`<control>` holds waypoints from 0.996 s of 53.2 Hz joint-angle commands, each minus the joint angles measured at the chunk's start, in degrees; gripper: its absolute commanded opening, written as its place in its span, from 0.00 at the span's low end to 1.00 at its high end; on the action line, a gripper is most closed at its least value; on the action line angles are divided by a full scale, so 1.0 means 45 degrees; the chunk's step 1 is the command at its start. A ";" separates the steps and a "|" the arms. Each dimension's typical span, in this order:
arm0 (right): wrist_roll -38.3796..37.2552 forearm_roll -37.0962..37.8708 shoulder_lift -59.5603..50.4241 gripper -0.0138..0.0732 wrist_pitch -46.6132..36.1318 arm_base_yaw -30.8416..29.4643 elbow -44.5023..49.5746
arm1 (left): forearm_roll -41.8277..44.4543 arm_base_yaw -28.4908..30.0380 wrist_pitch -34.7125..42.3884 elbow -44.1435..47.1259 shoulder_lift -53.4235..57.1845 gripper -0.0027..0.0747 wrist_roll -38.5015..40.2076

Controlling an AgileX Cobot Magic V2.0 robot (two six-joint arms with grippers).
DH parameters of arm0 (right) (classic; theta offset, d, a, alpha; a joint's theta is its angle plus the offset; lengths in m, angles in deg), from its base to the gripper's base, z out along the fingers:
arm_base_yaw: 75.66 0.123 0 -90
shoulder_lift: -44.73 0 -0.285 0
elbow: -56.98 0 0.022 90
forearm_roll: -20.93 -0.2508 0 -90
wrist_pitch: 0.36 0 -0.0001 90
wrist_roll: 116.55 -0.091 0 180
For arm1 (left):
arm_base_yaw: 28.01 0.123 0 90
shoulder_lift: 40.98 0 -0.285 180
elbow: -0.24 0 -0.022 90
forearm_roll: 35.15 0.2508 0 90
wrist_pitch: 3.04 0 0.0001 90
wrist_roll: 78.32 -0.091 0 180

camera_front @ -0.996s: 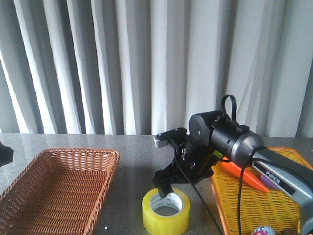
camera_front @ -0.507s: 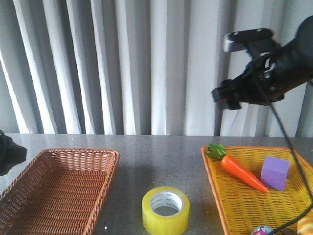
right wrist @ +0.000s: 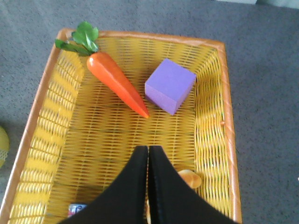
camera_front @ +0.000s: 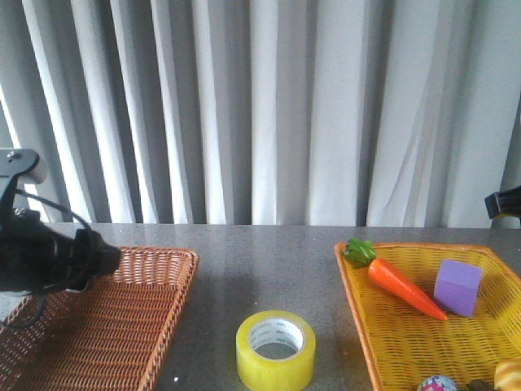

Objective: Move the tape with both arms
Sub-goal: 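Move the left gripper over the tape roll and lower onto its rim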

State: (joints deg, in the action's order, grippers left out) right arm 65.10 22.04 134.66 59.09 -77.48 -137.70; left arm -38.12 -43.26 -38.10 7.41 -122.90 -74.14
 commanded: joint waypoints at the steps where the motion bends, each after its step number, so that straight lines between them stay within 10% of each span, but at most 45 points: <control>1: -0.0021 0.0014 -0.0687 0.15 -0.0762 -0.0087 0.0227 | -0.0178 -0.0567 0.1212 -0.1576 -0.0225 0.69 -0.0183; 27: -0.0021 -0.0091 -0.0676 0.15 -0.0527 -0.0087 0.0274 | -0.0160 -0.2756 -0.4310 -1.0612 -0.7305 0.69 -0.0930; 53: -0.0010 -0.0091 -0.0676 0.15 -0.0527 -0.0087 0.0274 | -0.0259 -0.2982 -0.5104 -1.1327 -1.0608 0.69 -0.0351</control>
State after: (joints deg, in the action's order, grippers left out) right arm 65.06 21.34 133.56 59.47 -77.49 -135.08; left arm -38.28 -56.53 -62.35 -41.60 -172.91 -76.50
